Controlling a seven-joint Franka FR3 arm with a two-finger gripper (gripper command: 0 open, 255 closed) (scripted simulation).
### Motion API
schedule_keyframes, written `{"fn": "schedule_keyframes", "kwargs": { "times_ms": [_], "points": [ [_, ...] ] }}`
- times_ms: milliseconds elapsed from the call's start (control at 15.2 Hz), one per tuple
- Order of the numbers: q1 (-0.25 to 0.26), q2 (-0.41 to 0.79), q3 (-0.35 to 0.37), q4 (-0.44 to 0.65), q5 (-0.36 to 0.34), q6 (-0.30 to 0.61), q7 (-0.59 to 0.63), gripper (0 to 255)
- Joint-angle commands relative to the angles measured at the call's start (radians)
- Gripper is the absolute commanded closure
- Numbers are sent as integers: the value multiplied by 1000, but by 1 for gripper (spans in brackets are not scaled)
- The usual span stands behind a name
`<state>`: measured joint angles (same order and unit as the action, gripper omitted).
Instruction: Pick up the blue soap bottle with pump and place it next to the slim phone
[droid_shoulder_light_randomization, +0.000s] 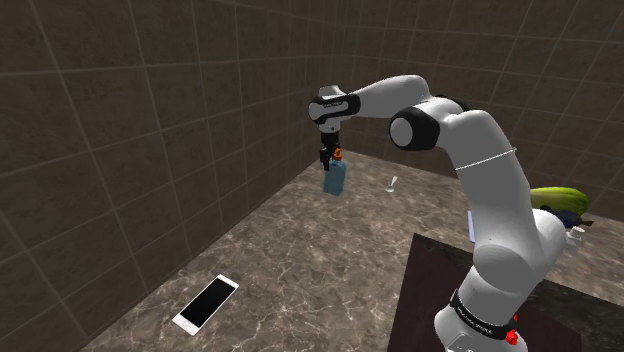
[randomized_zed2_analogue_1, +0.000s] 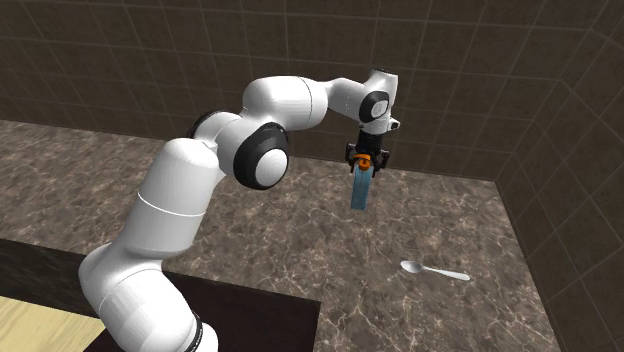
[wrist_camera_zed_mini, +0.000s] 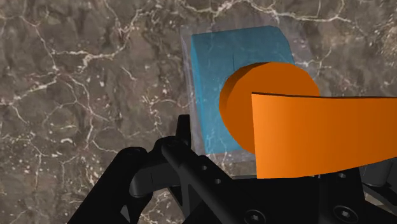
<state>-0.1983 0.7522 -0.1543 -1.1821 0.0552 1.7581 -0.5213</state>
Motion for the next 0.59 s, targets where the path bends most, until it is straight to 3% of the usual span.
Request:
{"fn": "schedule_keyframes", "kwargs": {
  "times_ms": [0,528],
  "points": [
    [0,1,0,0,0,-1,0,255],
    [-1,-13,-1,32,-1,-45,0,255]
  ]
}}
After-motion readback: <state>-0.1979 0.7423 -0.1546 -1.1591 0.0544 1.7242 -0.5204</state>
